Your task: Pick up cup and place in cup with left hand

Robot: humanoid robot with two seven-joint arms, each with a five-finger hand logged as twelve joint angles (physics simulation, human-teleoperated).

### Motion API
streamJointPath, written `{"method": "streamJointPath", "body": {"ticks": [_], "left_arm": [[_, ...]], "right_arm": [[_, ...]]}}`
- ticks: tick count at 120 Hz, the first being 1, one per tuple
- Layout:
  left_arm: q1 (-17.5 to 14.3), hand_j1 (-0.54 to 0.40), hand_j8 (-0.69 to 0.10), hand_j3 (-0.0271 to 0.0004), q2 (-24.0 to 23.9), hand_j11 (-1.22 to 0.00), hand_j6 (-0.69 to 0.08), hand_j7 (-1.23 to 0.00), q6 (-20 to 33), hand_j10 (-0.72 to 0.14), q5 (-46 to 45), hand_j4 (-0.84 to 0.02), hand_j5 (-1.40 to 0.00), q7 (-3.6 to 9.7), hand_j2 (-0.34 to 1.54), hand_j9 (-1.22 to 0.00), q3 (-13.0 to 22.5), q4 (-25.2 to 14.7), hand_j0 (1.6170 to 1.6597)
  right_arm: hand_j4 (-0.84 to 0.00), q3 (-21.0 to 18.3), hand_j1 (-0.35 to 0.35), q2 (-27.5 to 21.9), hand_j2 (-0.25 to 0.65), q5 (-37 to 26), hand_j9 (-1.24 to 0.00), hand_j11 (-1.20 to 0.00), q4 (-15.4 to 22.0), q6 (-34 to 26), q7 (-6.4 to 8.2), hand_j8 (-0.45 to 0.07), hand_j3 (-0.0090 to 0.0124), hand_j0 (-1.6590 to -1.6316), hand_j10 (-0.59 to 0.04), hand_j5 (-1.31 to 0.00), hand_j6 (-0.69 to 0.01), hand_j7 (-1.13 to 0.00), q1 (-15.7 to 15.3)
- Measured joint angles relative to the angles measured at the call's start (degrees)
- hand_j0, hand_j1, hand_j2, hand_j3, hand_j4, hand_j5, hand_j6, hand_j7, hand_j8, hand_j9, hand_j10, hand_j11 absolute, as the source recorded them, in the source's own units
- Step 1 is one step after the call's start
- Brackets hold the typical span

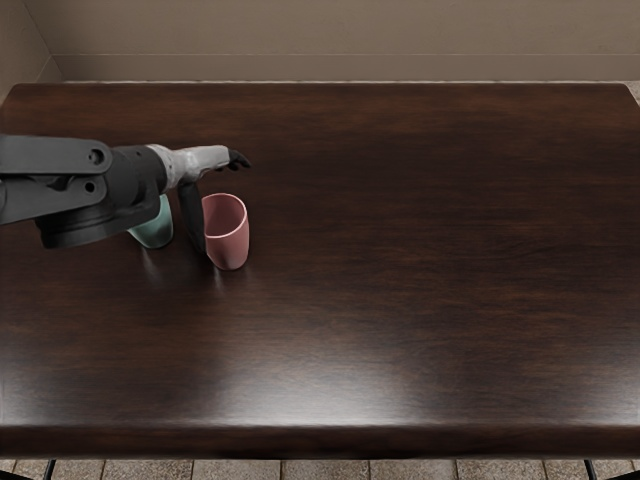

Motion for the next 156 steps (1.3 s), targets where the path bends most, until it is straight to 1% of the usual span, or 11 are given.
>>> {"method": "streamJointPath", "body": {"ticks": [22, 48, 55, 67, 79, 95, 104, 107, 124, 136, 156], "left_arm": [[0.0, 0.047, -0.255, 0.0000, 0.5, -0.33, -0.255, -0.33, 1.1, -0.254, 0.6, -0.255, -0.33, 0.02, 0.05, -0.33, 0.4, -3.0, 1.6581], [0.6, -0.093, -0.368, 0.0000, 0.5, -0.48, -0.373, -0.48, 2.3, -0.372, 1.0, -0.372, -0.48, 0.03, 0.08, -0.48, 0.8, -3.7, 1.6580], [0.6, -0.103, -0.353, 0.0000, 0.5, -0.51, -0.388, -0.51, 3.1, -0.391, 1.1, -0.390, -0.51, 0.03, 0.08, -0.51, 0.9, -3.8, 1.6576], [0.4, -0.109, -0.328, 0.0000, 0.5, -0.56, -0.366, -0.57, 3.7, -0.424, 1.1, -0.421, -0.57, 0.10, 0.08, -0.56, 0.9, -3.8, 1.6567], [-0.2, -0.112, -0.305, 0.0000, 0.7, -0.60, -0.347, -0.60, 3.9, -0.408, 1.1, -0.445, -0.60, 0.13, 0.09, -0.60, 0.9, -3.9, 1.6559], [-4.5, -0.110, -0.313, 0.0000, 3.1, -0.62, -0.337, -0.63, 3.4, -0.410, 1.0, -0.456, -0.64, 0.09, 0.11, -0.62, 0.9, -5.0, 1.6555], [-6.7, -0.108, -0.300, 0.0000, 4.3, -0.63, -0.346, -0.64, 2.2, -0.426, 0.9, -0.460, -0.65, 0.08, 0.11, -0.63, 0.8, -5.9, 1.6554], [-7.2, -0.107, -0.323, 0.0000, 4.7, -0.63, -0.350, -0.65, 1.7, -0.428, 0.9, -0.461, -0.65, 0.07, 0.12, -0.63, 0.7, -6.2, 1.6554], [-10.5, -0.097, -0.304, 0.0000, 8.4, -0.65, -0.353, -0.65, -1.7, -0.428, 0.6, -0.467, -0.66, 0.10, 0.09, -0.65, 0.2, -7.9, 1.6549], [-11.8, -0.092, -0.306, 0.0000, 11.0, -0.65, -0.353, -0.65, -4.3, -0.428, 0.4, -0.468, -0.67, 0.08, 0.08, -0.65, -0.3, -8.6, 1.6546], [-12.5, -0.082, -0.305, 0.0000, 14.9, -0.65, -0.356, -0.65, -7.7, -0.431, 0.2, -0.466, -0.67, 0.10, 0.06, -0.65, -1.1, -9.0, 1.6542]], "right_arm": [[-0.011, 0.0, -0.335, 0.0, -0.002, 0.0, -0.01, -0.01, 0.0, 0.0, 0.00, -0.011, 0.0000, -1.6581, -0.011, -0.01, -0.011, -0.01, 0.0], [-0.011, 0.0, -0.335, 0.0, -0.002, 0.0, -0.01, -0.01, 0.0, 0.0, 0.00, -0.011, 0.0000, -1.6581, -0.011, -0.01, -0.011, -0.01, 0.0], [-0.011, 0.0, -0.335, 0.0, -0.002, 0.0, -0.01, -0.01, 0.0, 0.0, 0.00, -0.011, 0.0000, -1.6581, -0.011, -0.01, -0.011, -0.01, 0.0], [-0.011, 0.0, -0.335, 0.0, -0.002, 0.0, -0.01, -0.01, 0.0, 0.0, 0.00, -0.011, 0.0000, -1.6581, -0.011, -0.01, -0.011, -0.01, 0.0], [-0.011, 0.0, -0.335, 0.0, -0.002, 0.0, -0.01, -0.01, 0.0, 0.0, 0.00, -0.011, 0.0000, -1.6581, -0.011, -0.01, -0.011, -0.01, 0.0], [-0.011, 0.0, -0.335, 0.0, -0.002, 0.0, -0.01, -0.01, 0.0, 0.0, 0.00, -0.011, 0.0000, -1.6581, -0.011, -0.01, -0.011, -0.01, 0.0], [-0.011, 0.0, -0.335, 0.0, -0.002, 0.0, -0.01, -0.01, 0.0, 0.0, 0.00, -0.011, 0.0000, -1.6581, -0.011, -0.01, -0.011, -0.01, 0.0], [-0.011, 0.0, -0.335, 0.0, -0.002, 0.0, -0.01, -0.01, 0.0, 0.0, 0.00, -0.011, 0.0000, -1.6581, -0.011, -0.01, -0.011, -0.01, 0.0], [-0.011, 0.0, -0.335, 0.0, -0.002, 0.0, -0.01, -0.01, 0.0, 0.0, 0.00, -0.011, 0.0000, -1.6581, -0.011, -0.01, -0.011, -0.01, 0.0], [-0.011, 0.0, -0.335, 0.0, -0.002, 0.0, -0.01, -0.01, 0.0, 0.0, 0.00, -0.011, 0.0000, -1.6581, -0.011, -0.01, -0.011, -0.01, 0.0], [-0.011, 0.0, -0.335, 0.0, -0.002, 0.0, -0.01, -0.01, 0.0, 0.0, 0.00, -0.011, 0.0000, -1.6581, -0.011, -0.01, -0.011, -0.01, 0.0]]}}
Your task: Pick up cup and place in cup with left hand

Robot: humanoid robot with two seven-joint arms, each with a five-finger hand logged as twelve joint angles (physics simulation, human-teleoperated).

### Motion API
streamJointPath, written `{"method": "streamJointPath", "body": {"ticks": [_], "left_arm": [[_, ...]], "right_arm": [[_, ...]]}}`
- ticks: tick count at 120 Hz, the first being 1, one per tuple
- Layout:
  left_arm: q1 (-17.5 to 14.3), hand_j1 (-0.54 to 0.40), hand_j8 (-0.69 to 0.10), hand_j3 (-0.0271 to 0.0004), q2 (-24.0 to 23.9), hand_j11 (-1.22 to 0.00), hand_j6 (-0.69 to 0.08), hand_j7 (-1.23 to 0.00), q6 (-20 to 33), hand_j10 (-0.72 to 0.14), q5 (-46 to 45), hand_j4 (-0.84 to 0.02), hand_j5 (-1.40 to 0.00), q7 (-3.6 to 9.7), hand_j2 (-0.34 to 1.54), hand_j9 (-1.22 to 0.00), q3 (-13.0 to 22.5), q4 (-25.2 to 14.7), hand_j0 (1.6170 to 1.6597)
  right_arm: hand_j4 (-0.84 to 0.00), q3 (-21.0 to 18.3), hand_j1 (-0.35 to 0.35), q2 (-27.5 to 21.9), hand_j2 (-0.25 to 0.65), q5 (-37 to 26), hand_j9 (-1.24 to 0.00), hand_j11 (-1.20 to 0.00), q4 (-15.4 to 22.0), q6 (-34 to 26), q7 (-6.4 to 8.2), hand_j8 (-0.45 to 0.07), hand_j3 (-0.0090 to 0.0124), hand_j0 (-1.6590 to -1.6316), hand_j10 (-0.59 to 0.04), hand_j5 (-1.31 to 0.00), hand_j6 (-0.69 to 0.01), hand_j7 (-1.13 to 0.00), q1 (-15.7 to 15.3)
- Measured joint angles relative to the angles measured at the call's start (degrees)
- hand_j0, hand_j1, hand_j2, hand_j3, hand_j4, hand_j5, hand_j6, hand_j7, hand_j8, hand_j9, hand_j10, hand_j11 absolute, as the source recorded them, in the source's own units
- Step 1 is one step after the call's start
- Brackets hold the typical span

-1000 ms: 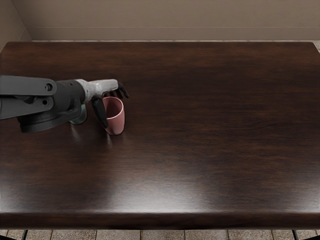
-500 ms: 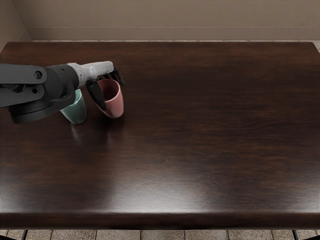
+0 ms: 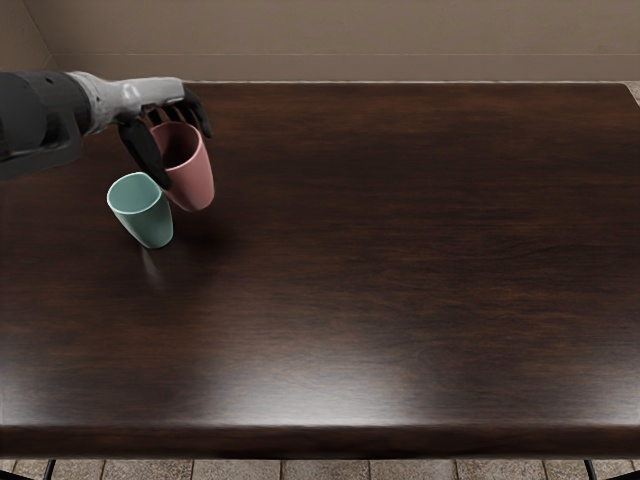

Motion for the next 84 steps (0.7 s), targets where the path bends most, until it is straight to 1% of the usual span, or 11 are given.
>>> {"method": "streamJointPath", "body": {"ticks": [20, 54, 74, 84], "left_arm": [[-0.2, -0.075, -0.310, 0.0000, 2.9, -0.65, -0.363, -0.64, -1.6, -0.432, 0.1, -0.468, -0.66, 0.03, 0.05, -0.65, -0.3, 0.1, 1.6539], [0.0, -0.074, -0.312, 0.0000, 8.0, -0.65, -0.365, -0.64, -1.9, -0.437, 0.1, -0.468, -0.66, -0.04, 0.05, -0.65, -0.5, 0.8, 1.6539], [0.7, -0.075, -0.312, 0.0000, 9.9, -0.65, -0.367, -0.64, -2.0, -0.435, 0.2, -0.468, -0.66, -0.04, 0.05, -0.65, -0.7, 0.9, 1.6539], [0.9, -0.075, -0.315, 0.0000, 10.1, -0.64, -0.373, -0.63, -2.0, -0.433, 0.2, -0.469, -0.66, -0.07, 0.05, -0.64, -0.7, 1.0, 1.6539]], "right_arm": [[-0.011, 0.0, -0.335, 0.0, -0.002, 0.0, -0.01, -0.01, 0.0, 0.0, 0.00, -0.011, 0.0000, -1.6581, -0.011, -0.01, -0.011, -0.01, 0.0], [-0.011, 0.0, -0.335, 0.0, -0.002, 0.0, -0.01, -0.01, 0.0, 0.0, 0.00, -0.011, 0.0000, -1.6581, -0.011, -0.01, -0.011, -0.01, 0.0], [-0.011, 0.0, -0.335, 0.0, -0.002, 0.0, -0.01, -0.01, 0.0, 0.0, 0.00, -0.011, 0.0000, -1.6581, -0.011, -0.01, -0.011, -0.01, 0.0], [-0.011, 0.0, -0.335, 0.0, -0.002, 0.0, -0.01, -0.01, 0.0, 0.0, 0.00, -0.011, 0.0000, -1.6581, -0.011, -0.01, -0.011, -0.01, 0.0]]}}
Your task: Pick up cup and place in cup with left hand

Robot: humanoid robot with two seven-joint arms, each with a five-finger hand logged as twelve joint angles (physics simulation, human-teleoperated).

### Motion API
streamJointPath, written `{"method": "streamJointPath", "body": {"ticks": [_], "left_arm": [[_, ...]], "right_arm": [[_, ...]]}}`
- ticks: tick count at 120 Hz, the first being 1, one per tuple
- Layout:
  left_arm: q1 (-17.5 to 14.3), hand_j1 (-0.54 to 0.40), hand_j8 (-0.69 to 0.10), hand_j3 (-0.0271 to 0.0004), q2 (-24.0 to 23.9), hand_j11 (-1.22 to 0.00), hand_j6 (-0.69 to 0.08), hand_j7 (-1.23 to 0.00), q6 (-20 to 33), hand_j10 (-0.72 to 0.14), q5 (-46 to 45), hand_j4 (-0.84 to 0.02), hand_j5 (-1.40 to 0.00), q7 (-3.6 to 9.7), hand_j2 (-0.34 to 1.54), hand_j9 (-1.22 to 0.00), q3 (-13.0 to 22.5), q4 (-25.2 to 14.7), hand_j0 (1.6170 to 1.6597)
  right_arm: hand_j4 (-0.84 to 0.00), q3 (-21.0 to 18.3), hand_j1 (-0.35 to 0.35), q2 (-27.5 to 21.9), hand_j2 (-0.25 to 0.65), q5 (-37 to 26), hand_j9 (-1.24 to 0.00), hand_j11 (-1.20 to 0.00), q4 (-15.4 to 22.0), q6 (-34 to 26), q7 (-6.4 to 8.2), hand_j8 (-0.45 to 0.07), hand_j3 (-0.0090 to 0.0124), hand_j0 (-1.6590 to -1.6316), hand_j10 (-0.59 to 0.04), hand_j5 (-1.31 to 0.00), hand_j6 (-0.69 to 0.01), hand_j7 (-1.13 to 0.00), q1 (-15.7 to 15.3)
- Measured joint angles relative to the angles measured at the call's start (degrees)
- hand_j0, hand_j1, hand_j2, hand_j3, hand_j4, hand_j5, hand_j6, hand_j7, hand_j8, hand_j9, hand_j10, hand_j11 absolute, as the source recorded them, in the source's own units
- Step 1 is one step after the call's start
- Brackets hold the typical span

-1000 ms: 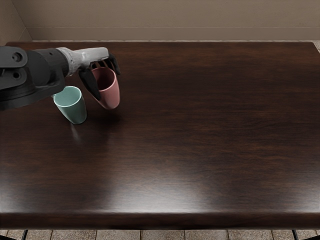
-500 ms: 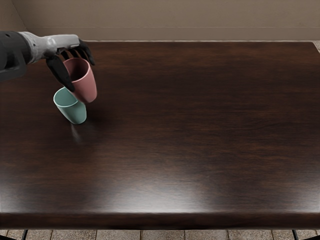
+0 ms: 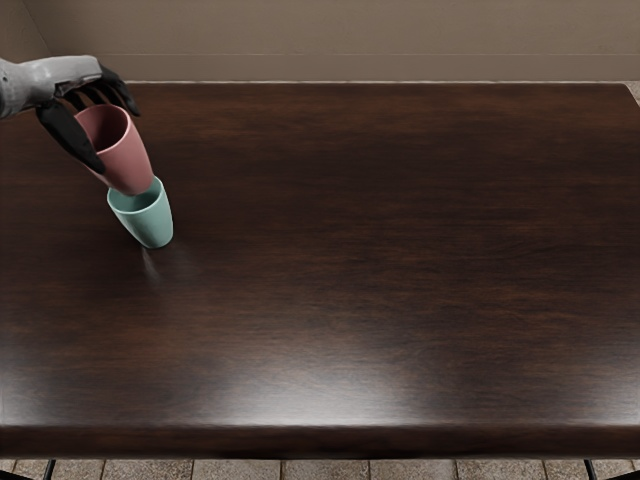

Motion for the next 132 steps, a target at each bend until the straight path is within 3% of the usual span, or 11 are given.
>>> {"method": "streamJointPath", "body": {"ticks": [76, 132], "left_arm": [[2.7, -0.082, -0.312, 0.0000, 0.2, -0.65, -0.368, -0.64, 0.8, -0.432, 0.6, -0.469, -0.66, -0.06, 0.07, -0.65, -0.1, 1.4, 1.6541], [4.9, -0.079, -0.318, 0.0000, -0.1, -0.62, -0.373, -0.62, 1.1, -0.440, 0.6, -0.454, -0.63, -0.05, 0.06, -0.62, -3.0, 1.9, 1.6545]], "right_arm": [[-0.011, 0.0, -0.335, 0.0, -0.002, 0.0, -0.01, -0.01, 0.0, 0.0, 0.00, -0.011, 0.0000, -1.6581, -0.011, -0.01, -0.011, -0.01, 0.0], [-0.011, 0.0, -0.335, 0.0, -0.002, 0.0, -0.01, -0.01, 0.0, 0.0, 0.00, -0.011, 0.0000, -1.6581, -0.011, -0.01, -0.011, -0.01, 0.0]]}}
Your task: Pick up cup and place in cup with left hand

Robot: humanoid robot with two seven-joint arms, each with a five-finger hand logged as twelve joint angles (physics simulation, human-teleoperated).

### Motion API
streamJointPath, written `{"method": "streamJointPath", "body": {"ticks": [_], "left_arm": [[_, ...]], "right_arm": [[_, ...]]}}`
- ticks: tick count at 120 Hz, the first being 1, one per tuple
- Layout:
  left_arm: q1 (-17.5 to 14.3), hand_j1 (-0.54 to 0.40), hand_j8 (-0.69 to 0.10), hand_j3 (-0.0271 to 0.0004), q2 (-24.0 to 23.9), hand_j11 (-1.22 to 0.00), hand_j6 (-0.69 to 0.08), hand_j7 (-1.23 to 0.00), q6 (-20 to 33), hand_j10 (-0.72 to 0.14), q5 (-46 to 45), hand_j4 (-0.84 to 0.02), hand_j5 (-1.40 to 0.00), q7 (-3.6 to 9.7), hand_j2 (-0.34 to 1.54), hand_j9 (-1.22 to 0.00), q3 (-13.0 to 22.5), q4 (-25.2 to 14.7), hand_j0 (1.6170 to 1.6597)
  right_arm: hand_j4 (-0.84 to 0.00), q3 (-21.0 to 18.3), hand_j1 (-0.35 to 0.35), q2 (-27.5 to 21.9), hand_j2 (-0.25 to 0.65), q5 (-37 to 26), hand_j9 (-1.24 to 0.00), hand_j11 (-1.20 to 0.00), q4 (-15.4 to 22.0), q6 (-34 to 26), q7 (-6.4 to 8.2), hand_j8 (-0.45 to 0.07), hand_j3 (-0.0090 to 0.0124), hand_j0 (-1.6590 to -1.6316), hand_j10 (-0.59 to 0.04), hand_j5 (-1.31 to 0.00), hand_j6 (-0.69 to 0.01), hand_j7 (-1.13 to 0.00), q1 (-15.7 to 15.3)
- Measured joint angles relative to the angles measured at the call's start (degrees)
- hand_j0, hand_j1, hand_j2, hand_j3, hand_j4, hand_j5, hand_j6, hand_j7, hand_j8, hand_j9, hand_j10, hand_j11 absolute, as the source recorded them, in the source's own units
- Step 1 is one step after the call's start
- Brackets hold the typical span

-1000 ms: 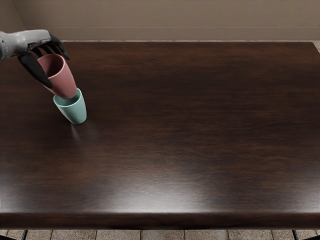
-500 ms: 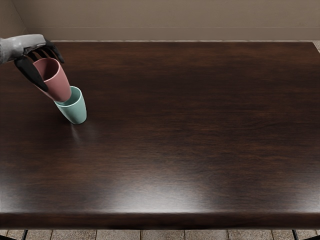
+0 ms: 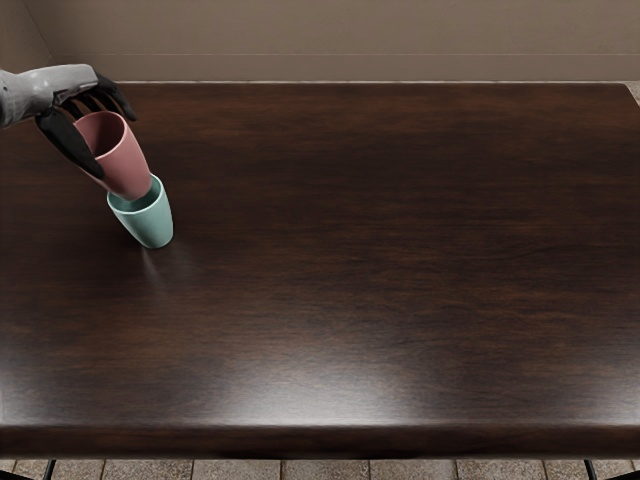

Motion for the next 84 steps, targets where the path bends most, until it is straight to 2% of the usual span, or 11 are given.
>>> {"method": "streamJointPath", "body": {"ticks": [12, 18, 44, 57, 73, 84], "left_arm": [[0.5, -0.083, -0.329, 0.0000, 0.0, -0.58, -0.379, -0.58, 0.1, -0.451, 0.0, -0.431, -0.59, -0.02, 0.07, -0.58, -0.1, 0.0, 1.6556], [0.6, -0.068, -0.325, 0.0000, 0.0, -0.54, -0.364, -0.54, 0.2, -0.420, 0.0, -0.405, -0.55, -0.03, 0.08, -0.54, -0.1, 0.0, 1.6562], [1.0, 0.076, -0.225, 0.0000, -0.1, -0.33, -0.239, -0.33, 1.0, -0.257, -0.2, -0.252, -0.33, -0.84, 0.05, -0.33, -0.6, 0.1, 1.6574], [1.0, 0.180, -0.143, 0.0000, -0.2, -0.20, -0.151, -0.20, 1.0, -0.161, -0.2, -0.158, -0.21, -1.11, 0.03, -0.20, -1.3, 0.1, 1.6577], [1.0, 0.258, -0.082, 0.0000, -0.2, -0.11, -0.086, -0.11, 0.9, -0.090, -0.4, -0.089, -0.11, -1.33, 0.02, -0.11, -2.4, 0.1, 1.6578], [3.8, 0.289, -0.057, 0.0000, 0.2, -0.07, -0.060, -0.07, 1.0, -0.061, -1.0, -0.061, -0.07, -1.39, 0.01, -0.07, -5.0, 0.1, 1.6579]], "right_arm": [[-0.011, 0.0, -0.335, 0.0, -0.002, 0.0, -0.01, -0.01, 0.0, 0.0, 0.00, -0.011, 0.0000, -1.6581, -0.011, -0.01, -0.011, -0.01, 0.0], [-0.011, 0.0, -0.335, 0.0, -0.002, 0.0, -0.01, -0.01, 0.0, 0.0, 0.00, -0.011, 0.0000, -1.6581, -0.011, -0.01, -0.011, -0.01, 0.0], [-0.011, 0.0, -0.335, 0.0, -0.002, 0.0, -0.01, -0.01, 0.0, 0.0, 0.00, -0.011, 0.0000, -1.6581, -0.011, -0.01, -0.011, -0.01, 0.0], [-0.011, 0.0, -0.335, 0.0, -0.002, 0.0, -0.01, -0.01, 0.0, 0.0, 0.00, -0.011, 0.0000, -1.6581, -0.011, -0.01, -0.011, -0.01, 0.0], [-0.011, 0.0, -0.335, 0.0, -0.002, 0.0, -0.01, -0.01, 0.0, 0.0, 0.00, -0.011, 0.0000, -1.6581, -0.011, -0.01, -0.011, -0.01, 0.0], [-0.011, 0.0, -0.335, 0.0, -0.002, 0.0, -0.01, -0.01, 0.0, 0.0, 0.00, -0.011, 0.0000, -1.6581, -0.011, -0.01, -0.011, -0.01, 0.0]]}}
